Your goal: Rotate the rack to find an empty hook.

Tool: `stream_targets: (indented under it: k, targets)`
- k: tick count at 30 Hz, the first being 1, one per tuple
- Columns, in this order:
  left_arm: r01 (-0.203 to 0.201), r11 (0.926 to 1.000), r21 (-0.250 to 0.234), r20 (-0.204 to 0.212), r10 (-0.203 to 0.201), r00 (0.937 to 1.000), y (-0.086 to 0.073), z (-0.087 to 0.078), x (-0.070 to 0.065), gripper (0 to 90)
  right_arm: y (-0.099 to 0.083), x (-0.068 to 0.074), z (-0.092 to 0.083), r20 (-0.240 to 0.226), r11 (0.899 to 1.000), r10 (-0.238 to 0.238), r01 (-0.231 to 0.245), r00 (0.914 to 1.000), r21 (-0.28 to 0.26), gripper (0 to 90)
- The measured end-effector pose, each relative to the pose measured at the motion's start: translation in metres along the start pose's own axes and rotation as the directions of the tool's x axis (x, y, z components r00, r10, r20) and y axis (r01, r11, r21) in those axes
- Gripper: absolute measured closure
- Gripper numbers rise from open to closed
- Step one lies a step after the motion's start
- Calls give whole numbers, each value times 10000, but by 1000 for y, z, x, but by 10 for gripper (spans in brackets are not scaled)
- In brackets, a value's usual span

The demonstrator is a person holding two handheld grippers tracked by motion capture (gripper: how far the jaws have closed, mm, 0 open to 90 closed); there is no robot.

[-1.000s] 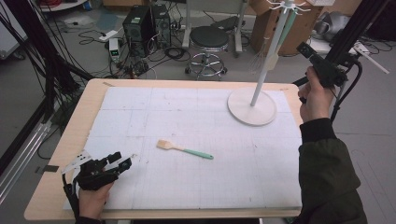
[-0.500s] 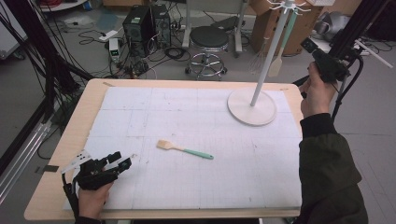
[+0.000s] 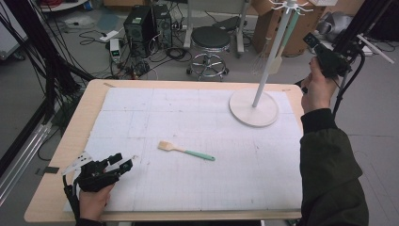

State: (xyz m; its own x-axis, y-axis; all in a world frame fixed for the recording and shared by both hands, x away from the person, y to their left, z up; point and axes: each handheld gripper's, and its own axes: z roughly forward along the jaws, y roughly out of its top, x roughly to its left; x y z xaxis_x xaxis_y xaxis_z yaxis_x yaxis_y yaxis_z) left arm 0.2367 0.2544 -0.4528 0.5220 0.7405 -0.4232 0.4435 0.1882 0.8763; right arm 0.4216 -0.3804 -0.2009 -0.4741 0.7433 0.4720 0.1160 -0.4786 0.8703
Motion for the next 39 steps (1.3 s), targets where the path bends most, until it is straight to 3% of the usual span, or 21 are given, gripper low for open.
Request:
stream_targets:
  k: [7,26,39]
  targets:
    - [-146,9999,84,-90,147,9999,-1,2,-2,331,7,2,8,-126,9999,-5,3,9999,-158,900]
    - [-87,9999,61,-99,88,9999,-1,1,-3,332,19,13,25,-430,9990,-29,11,9991,-439,900]
    - [-140,9999,46,-21,140,9999,-2,1,-4,332,23,16,35,-328,9988,77,-93,9994,-488,900]
